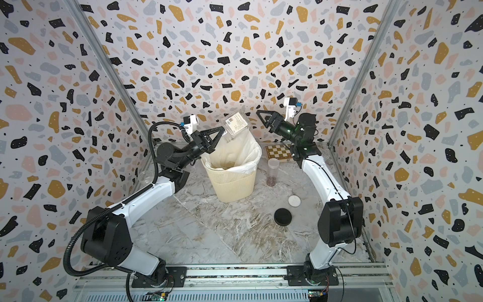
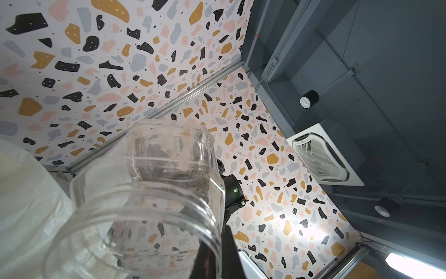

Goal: Empty the moldy dried flower tea in the jars
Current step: Place the jar at the center of the board.

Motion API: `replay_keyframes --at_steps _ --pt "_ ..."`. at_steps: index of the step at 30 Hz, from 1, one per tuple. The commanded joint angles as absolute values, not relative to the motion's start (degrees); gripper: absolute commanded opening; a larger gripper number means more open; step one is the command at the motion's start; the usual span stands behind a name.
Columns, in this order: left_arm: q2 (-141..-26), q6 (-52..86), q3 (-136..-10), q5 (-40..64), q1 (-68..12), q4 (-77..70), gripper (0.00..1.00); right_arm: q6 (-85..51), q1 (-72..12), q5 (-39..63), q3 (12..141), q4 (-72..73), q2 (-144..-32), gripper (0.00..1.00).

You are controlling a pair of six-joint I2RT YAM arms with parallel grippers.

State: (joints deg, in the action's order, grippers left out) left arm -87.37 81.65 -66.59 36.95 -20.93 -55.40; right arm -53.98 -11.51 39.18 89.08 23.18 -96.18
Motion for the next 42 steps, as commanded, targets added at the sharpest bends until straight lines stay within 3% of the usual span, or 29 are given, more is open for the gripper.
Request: replay_keyframes --at_steps 1,7,16,21,28,33,42 --pt "-83.53 77.86 -70.70 39.34 -18.31 -50.91 0.00 -53.84 -11.04 39.71 87.51 24.74 -92.09 0.99" --pt "-77.11 58.89 -79.25 38.90 -15.14 -17.76 0.00 -51.31 -9.87 39.20 84.78 23.06 -90.02 0.99" --pt "-74.21 35.51 -95.94 27.53 -8.89 26.90 0.00 -48.57 -8.93 38.94 81.73 21.48 -88.03 0.99" --pt "-72.52 29.65 -97.91 22.11 -5.11 38.71 0.00 -47.69 -8.34 38.63 79.77 21.25 -86.89 1.00" --pt "-73.33 23.46 -97.93 23.01 -1.76 52.65 0.00 -45.31 -8.11 37.90 79.39 19.04 -86.14 1.00" --pt "-74.96 19.85 -93.27 20.39 -1.59 55.74 0.00 -45.02 -8.01 37.61 78.41 18.65 -85.36 0.99" --pt "-88.88 12.20 -96.59 16.14 -1.58 61.86 0.00 -42.68 -7.35 35.53 76.86 16.26 -83.50 1.00"
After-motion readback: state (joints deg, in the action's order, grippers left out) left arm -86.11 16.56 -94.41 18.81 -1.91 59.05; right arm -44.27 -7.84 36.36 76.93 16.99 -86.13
